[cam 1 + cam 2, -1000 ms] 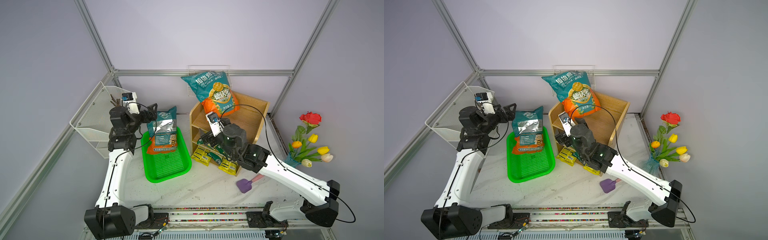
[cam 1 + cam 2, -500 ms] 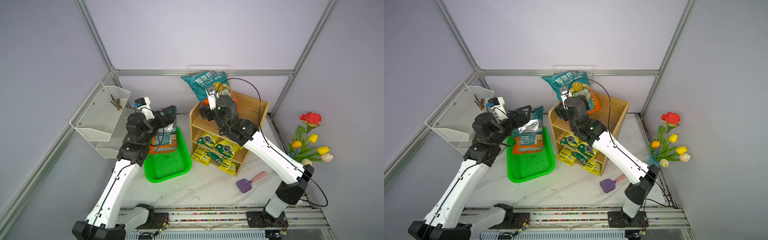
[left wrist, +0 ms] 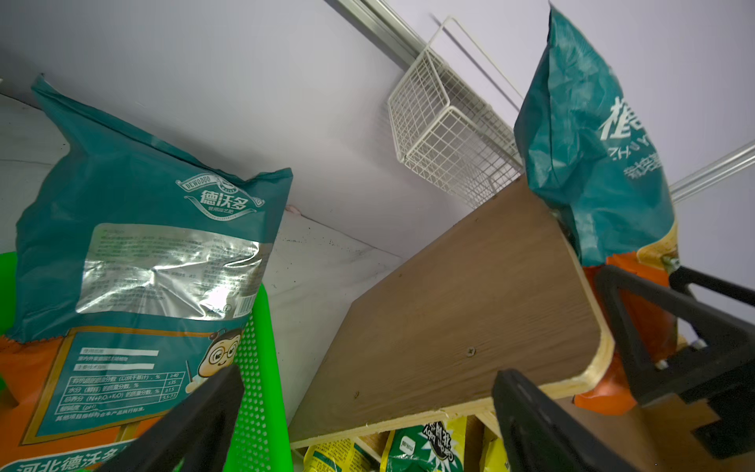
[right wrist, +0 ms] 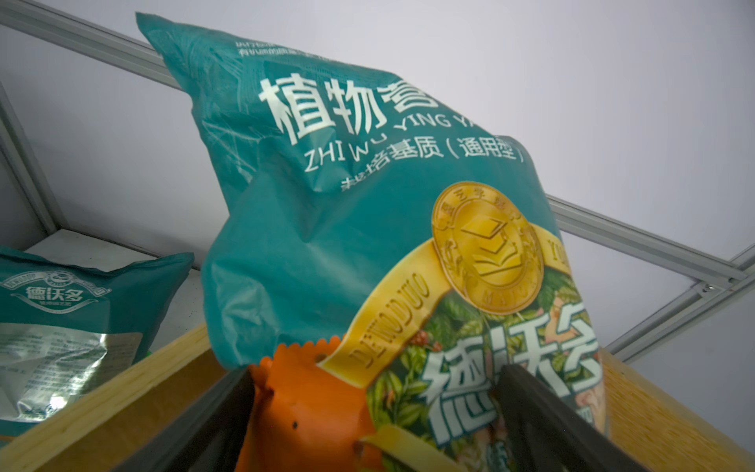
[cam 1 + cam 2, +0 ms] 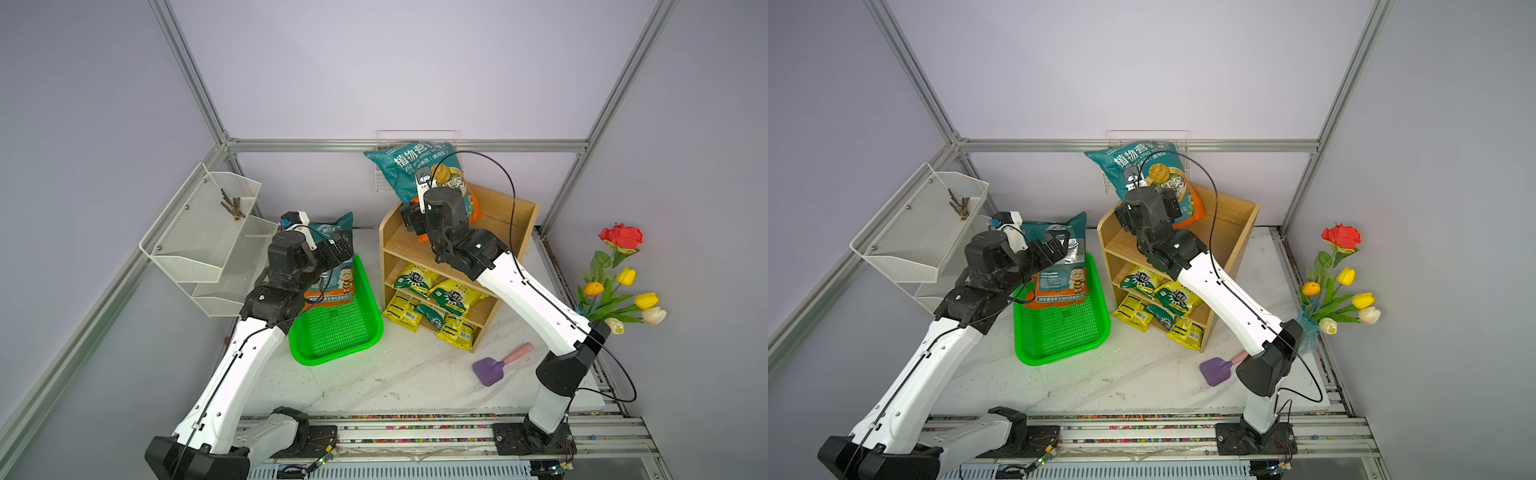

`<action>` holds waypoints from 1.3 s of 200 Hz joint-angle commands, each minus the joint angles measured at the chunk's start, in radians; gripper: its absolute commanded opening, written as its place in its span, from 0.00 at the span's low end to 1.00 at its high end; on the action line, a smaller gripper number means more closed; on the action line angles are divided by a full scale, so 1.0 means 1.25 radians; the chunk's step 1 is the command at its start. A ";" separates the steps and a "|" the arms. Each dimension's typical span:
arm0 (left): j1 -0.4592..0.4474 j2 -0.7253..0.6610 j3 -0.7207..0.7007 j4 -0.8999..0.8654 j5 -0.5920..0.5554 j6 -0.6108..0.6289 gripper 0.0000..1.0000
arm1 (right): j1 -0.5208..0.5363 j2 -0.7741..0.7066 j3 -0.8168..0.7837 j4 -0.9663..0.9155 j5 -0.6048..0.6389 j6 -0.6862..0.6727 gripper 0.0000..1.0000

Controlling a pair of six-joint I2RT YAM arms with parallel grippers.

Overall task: Take down the fertilizer bag from the shelf
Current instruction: Pick up the fertilizer bag from the shelf.

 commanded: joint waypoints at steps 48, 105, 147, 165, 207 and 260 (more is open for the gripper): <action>0.026 0.092 0.094 -0.092 0.155 -0.080 1.00 | -0.106 -0.046 -0.160 -0.117 -0.149 0.140 0.00; -0.028 0.059 0.100 0.018 0.191 -0.045 1.00 | -0.108 -0.256 -0.310 0.049 -0.250 0.159 0.00; -0.107 0.062 0.162 0.095 0.219 -0.083 1.00 | -0.106 -0.349 -0.352 0.094 -0.391 0.213 0.00; -0.150 0.075 0.162 0.171 0.231 -0.133 1.00 | -0.098 -0.363 -0.374 0.109 -0.445 0.240 0.00; -0.237 0.163 0.201 0.285 0.232 -0.198 1.00 | -0.044 -0.401 -0.456 0.187 -0.462 0.277 0.00; -0.267 0.292 0.272 0.369 0.215 -0.232 1.00 | 0.008 -0.439 -0.502 0.201 -0.459 0.290 0.00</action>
